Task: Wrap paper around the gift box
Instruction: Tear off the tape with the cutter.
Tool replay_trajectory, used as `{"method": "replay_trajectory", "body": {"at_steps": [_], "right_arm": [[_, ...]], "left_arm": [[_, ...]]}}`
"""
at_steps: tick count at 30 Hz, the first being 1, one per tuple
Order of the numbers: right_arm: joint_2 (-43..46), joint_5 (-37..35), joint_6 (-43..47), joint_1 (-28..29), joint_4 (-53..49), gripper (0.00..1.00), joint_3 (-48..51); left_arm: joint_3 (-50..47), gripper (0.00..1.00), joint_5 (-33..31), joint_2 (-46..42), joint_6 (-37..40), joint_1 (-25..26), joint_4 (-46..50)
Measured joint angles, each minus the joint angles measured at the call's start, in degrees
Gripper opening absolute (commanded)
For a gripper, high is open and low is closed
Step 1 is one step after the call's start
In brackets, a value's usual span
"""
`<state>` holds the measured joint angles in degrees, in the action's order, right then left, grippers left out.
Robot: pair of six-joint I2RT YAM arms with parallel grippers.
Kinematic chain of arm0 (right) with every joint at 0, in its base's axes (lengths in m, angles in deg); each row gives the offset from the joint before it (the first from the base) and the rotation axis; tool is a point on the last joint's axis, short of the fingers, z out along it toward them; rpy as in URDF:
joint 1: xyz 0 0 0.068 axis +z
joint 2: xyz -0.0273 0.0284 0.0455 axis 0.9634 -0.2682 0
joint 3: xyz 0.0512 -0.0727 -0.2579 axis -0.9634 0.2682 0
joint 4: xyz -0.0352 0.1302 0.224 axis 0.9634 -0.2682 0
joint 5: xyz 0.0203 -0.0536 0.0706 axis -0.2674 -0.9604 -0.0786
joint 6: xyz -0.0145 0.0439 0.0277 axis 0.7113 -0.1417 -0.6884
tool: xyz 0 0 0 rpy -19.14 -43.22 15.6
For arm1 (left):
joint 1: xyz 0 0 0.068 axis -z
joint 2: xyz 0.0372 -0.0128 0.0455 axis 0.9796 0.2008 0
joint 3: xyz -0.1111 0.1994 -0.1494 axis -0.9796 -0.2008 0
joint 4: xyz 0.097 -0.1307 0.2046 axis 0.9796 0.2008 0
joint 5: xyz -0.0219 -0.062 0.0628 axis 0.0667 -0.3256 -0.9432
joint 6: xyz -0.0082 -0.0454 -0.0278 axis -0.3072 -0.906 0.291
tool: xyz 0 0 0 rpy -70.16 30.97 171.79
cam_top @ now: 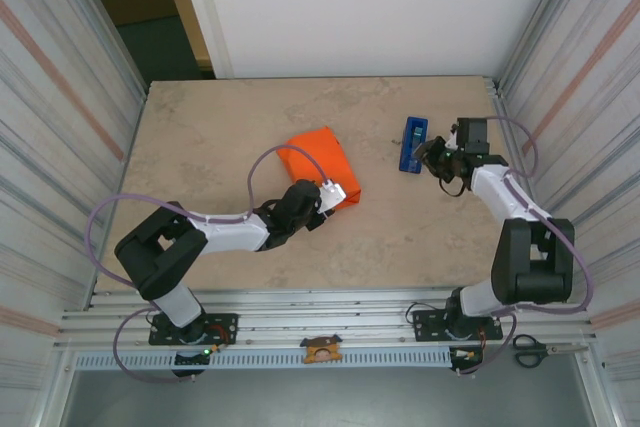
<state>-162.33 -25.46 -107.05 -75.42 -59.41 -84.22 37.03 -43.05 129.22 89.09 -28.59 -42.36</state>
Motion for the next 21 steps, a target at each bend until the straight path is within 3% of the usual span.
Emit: {"method": "replay_trajectory", "body": {"at_steps": [5,21], "right_arm": [[-6.9,3.1,2.5,-3.4,-2.3,0.28,-4.2],[-20.2,11.7,5.5,-5.5,-3.2,0.26,-16.5]], "left_arm": [[0.0,0.48,0.0,0.0,0.0,0.0,0.0],[0.0,0.48,0.0,0.0,0.0,0.0,0.0]]}}
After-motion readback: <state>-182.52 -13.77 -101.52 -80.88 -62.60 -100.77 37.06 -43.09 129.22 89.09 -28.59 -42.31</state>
